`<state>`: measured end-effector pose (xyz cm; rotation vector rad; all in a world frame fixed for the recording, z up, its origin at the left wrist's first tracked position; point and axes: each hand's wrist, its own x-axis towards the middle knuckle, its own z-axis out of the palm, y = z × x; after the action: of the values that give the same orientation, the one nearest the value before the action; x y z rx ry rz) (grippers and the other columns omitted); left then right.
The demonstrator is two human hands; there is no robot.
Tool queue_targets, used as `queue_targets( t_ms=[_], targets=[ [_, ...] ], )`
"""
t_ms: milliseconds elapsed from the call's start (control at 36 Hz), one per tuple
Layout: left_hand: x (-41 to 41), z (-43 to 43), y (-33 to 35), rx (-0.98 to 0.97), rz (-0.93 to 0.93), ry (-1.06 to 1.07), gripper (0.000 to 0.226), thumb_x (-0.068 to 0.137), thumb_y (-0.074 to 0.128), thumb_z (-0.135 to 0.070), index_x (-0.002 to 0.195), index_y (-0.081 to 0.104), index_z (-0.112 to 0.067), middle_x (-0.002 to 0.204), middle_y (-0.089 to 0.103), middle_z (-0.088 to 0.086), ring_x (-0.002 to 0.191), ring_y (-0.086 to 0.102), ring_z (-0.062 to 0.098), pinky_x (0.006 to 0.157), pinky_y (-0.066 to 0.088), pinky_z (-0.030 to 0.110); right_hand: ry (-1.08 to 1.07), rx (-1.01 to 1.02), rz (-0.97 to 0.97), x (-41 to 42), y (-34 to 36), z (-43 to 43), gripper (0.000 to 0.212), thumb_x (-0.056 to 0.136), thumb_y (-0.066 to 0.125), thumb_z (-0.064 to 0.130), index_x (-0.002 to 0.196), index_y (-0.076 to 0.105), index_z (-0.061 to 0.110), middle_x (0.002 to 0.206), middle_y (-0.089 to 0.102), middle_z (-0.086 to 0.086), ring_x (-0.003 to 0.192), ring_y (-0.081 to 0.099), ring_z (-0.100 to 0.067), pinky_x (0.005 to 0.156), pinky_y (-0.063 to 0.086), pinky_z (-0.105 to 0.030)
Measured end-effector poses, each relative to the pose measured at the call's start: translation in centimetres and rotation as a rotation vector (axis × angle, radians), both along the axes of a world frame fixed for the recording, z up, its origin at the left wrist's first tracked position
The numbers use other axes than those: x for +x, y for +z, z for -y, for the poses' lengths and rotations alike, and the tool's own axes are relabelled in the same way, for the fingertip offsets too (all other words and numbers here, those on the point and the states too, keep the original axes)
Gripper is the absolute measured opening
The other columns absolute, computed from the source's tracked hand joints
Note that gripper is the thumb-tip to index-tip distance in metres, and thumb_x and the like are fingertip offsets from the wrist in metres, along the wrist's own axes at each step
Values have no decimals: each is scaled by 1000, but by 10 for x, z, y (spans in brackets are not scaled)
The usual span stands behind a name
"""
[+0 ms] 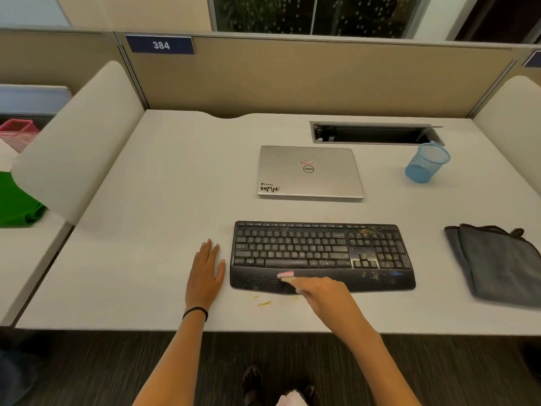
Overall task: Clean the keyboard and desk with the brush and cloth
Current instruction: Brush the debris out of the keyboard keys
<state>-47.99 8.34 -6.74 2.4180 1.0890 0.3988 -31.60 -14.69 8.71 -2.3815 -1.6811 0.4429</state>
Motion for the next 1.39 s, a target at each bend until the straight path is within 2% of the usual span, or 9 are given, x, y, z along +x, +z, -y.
queue_targets(
  t_ms=[167, 278, 333, 444, 528, 722, 806, 1056, 1389],
  targets=[
    [0, 0, 0, -10, 12, -1, 63, 93, 30, -41, 148, 27, -11, 157, 15, 3, 142, 5, 9, 116, 5, 29, -65, 199, 51, -2, 2, 0, 45, 88, 60, 16, 130, 52, 32, 91, 72, 10, 73, 67, -8, 57, 52, -23],
    [1, 1, 1, -12, 17, 0, 63, 93, 30, -41, 148, 23, -11, 157, 15, 2, 141, 4, 8, 116, 5, 29, -136, 94, 52, 2, -7, -1, 35, 90, 57, 14, 123, 57, 25, 88, 71, 5, 73, 67, -13, 58, 52, -26],
    [1, 0, 0, -14, 6, -2, 63, 93, 30, -41, 148, 23, -12, 157, 14, 2, 141, 3, 8, 116, 4, 29, -100, 100, 100, -1, -9, -2, 32, 79, 69, 11, 107, 64, 25, 78, 71, 8, 63, 66, -10, 49, 44, -20],
    [0, 0, -2, -5, -7, -11, 60, 95, 31, -39, 148, 25, -12, 157, 13, 1, 142, 3, 9, 116, 3, 28, 95, 19, 71, -13, -1, -9, 19, 87, 55, 8, 103, 60, 18, 85, 68, 1, 74, 65, -19, 56, 35, -24],
    [-1, -3, -2, -9, -9, -7, 57, 98, 36, -35, 148, 25, -11, 156, 12, 0, 144, 5, 11, 116, 4, 28, 115, 121, 116, -20, 1, -12, 31, 62, 82, 15, 86, 66, 27, 59, 61, 14, 47, 56, -3, 42, 23, -14],
    [0, 1, 0, -13, -18, -6, 63, 93, 28, -42, 148, 24, -12, 156, 11, -1, 141, 2, 6, 115, 2, 26, -100, 268, -60, -24, 1, -31, 32, 95, 50, 17, 126, 56, 19, 83, 70, 1, 64, 63, -15, 56, 47, -24],
    [0, 1, 2, -12, -13, -5, 63, 92, 28, -42, 148, 25, -12, 157, 13, 1, 141, 2, 6, 115, 2, 26, -217, 240, -154, -23, -5, -36, 31, 100, 37, 24, 123, 57, 16, 83, 68, -3, 60, 51, -11, 51, 33, -14],
    [1, 1, 0, -19, 4, 1, 54, 99, 43, -27, 148, 26, -11, 157, 14, 2, 140, 2, 6, 115, 3, 26, -274, 261, -286, -21, -7, -31, 25, 98, 42, 19, 112, 63, 17, 63, 52, 8, 44, 41, -6, 44, 29, -16],
    [0, 1, 1, -8, 12, -4, 62, 93, 29, -41, 147, 27, -11, 157, 15, 1, 141, 4, 7, 116, 5, 28, -292, 168, -250, -21, -9, -34, 34, 98, 39, 18, 131, 52, 17, 84, 69, -3, 46, 40, -1, 44, 29, -11]
  ],
)
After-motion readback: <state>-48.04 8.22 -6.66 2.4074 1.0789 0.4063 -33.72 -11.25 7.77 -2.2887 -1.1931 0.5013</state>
